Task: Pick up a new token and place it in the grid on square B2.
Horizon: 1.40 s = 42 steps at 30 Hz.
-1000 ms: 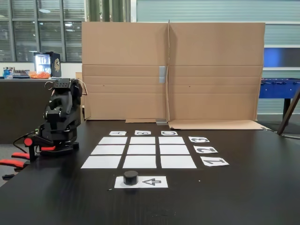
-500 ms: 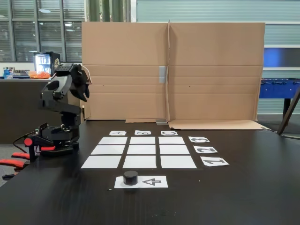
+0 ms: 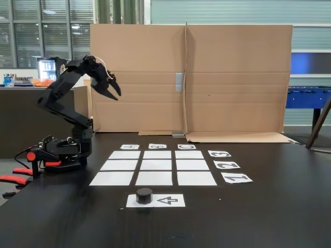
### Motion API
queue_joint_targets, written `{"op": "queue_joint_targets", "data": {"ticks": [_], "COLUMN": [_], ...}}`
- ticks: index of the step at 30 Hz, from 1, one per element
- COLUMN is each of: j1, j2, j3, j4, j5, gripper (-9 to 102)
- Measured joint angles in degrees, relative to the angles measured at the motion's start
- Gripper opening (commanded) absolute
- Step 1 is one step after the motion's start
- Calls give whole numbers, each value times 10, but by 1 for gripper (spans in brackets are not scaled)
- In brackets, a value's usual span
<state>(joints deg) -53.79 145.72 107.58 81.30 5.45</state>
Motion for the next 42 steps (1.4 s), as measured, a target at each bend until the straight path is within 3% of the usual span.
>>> {"op": "queue_joint_targets", "data": {"ticks": [18,30,42], "j1": [454,768,911], "j2": [-84,-283,-448], "j3": [-68,-160,-196], "j4": [2,2,-31], "j5": [1,1,-3], "gripper": [7,13,20]}}
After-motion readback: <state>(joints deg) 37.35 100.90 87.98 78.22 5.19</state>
